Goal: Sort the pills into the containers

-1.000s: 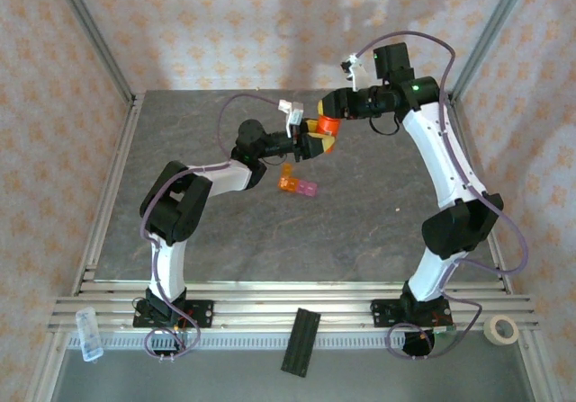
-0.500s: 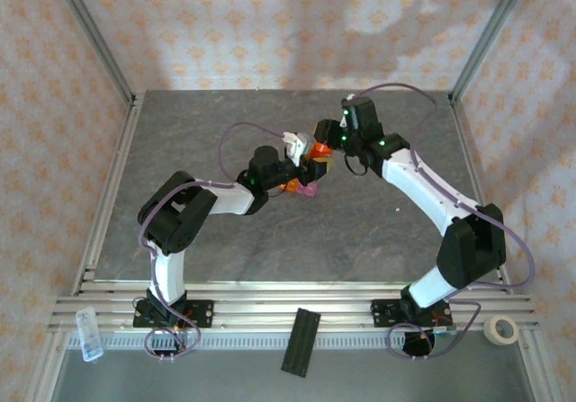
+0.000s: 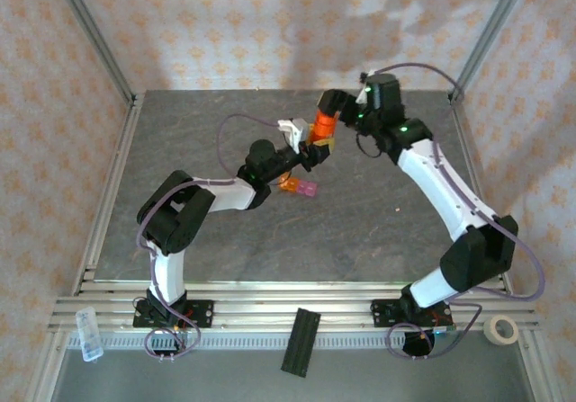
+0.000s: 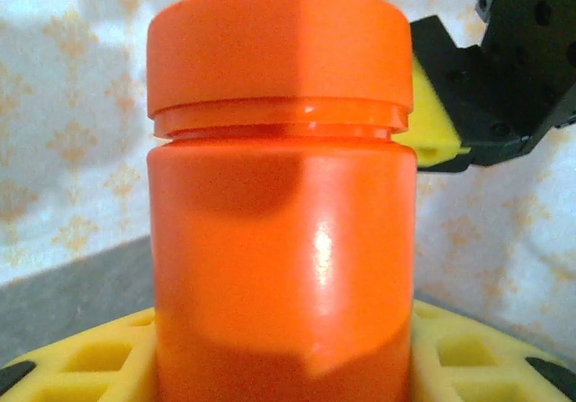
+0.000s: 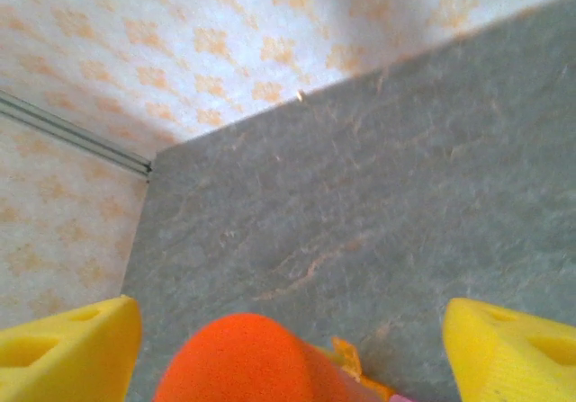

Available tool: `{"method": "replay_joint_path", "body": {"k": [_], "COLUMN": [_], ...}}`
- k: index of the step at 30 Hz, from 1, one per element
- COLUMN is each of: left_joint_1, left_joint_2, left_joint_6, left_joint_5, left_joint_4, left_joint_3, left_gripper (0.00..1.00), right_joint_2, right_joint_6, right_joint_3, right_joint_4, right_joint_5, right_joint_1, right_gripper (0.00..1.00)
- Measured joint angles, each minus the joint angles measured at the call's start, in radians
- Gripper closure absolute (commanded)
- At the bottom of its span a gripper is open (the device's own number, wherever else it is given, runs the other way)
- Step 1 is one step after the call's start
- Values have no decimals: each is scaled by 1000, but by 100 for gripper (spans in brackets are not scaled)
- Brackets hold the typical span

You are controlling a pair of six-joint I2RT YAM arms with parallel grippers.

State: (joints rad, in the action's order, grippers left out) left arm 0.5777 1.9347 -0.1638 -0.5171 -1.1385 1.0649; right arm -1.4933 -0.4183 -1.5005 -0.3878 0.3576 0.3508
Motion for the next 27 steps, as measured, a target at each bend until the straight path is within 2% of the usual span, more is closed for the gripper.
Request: {"method": "replay_joint_path", "body": {"k": [6,10,13,19,24,27], "left_joint_1": [-68,-89,-90,-89,-89,-89], "left_joint_2": [1,18,34,51,53,54], "left_joint_6": [-108,-205,-265,-335,-356,-372], "left_joint_5": [-160,-288,-362,-446,-476,-483], "left_joint_4": [-20,-43,-56,-56,-56,-56], "left_joint_3": [60,127,160,171,179,192], "left_gripper": [100,100,100,100,100,100], "right_joint_2": [19,-91,-175,-270,-276,-277], "right_joint_6": [167,337,422,486,505,510], "right_joint_3": [-203,-439,-541,-563,-563,-550], "right_joint_4": [-156,-329,-433,-549,-567,-567], "right_joint_5": [163,301,367,431,465,479], "right_joint_1": [-82,-90,-90,-90,-84,-76], "right_gripper": [13,16,17,23,32,33]}}
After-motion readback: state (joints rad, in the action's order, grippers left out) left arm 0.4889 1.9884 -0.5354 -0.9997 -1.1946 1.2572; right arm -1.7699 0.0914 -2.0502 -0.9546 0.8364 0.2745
